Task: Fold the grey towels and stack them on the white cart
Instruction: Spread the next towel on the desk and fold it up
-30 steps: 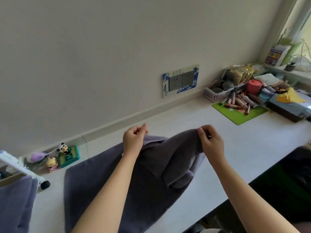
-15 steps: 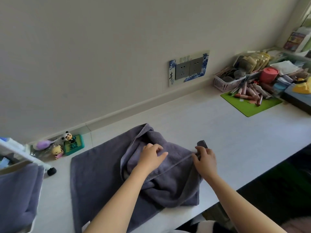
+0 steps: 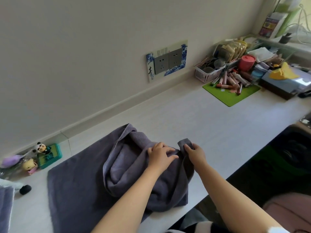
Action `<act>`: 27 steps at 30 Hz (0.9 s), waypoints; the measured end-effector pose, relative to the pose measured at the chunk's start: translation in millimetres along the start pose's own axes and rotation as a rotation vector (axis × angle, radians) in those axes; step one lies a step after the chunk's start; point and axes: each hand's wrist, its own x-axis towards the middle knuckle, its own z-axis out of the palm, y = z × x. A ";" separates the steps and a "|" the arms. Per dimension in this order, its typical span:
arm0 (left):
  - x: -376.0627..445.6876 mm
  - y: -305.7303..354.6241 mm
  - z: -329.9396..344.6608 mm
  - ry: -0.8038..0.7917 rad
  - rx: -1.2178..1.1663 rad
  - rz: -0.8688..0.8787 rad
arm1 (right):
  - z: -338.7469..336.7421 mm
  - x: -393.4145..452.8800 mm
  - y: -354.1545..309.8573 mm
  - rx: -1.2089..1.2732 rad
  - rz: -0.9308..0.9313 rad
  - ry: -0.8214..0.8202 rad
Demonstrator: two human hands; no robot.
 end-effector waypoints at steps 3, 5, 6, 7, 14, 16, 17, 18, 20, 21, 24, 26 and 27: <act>10.6 0.7 9.6 -0.054 -0.003 -0.082 | -8.4 1.2 4.9 0.046 0.012 -0.006; 14.2 -1.1 15.4 -0.068 -0.008 -0.123 | -15.3 0.7 11.1 0.060 0.025 -0.004; 15.7 -3.4 17.5 -0.062 -0.008 -0.139 | -17.6 0.9 13.6 0.061 0.033 0.003; 18.6 -3.2 22.7 -0.060 -0.008 -0.149 | -22.1 2.8 19.2 0.068 0.046 0.023; 28.1 -3.1 19.5 0.018 -0.222 -0.244 | -41.8 3.9 29.5 0.234 0.108 0.021; 28.0 -0.5 6.7 0.065 -0.370 -0.257 | -43.3 3.3 25.8 0.280 0.135 0.004; 28.6 4.2 -2.1 0.107 -0.418 -0.264 | -45.1 3.4 22.2 0.306 0.142 -0.004; 29.1 8.5 -11.6 0.147 -0.444 -0.281 | -45.5 2.1 17.4 0.338 0.144 -0.017; 31.7 19.5 -33.0 0.216 -0.479 -0.319 | -47.1 1.0 7.0 0.411 0.144 -0.048; 34.6 25.1 -42.8 0.236 -0.506 -0.329 | -47.2 1.5 3.2 0.452 0.157 -0.060; 44.7 44.4 -72.6 0.297 -0.582 -0.268 | -53.5 3.5 -19.2 0.641 0.197 -0.115; 54.6 58.7 -91.7 0.354 -0.635 -0.196 | -65.3 9.2 -42.2 0.768 0.226 -0.110; 60.5 65.0 -98.4 0.368 -0.672 -0.173 | -72.6 13.8 -50.3 0.811 0.238 -0.079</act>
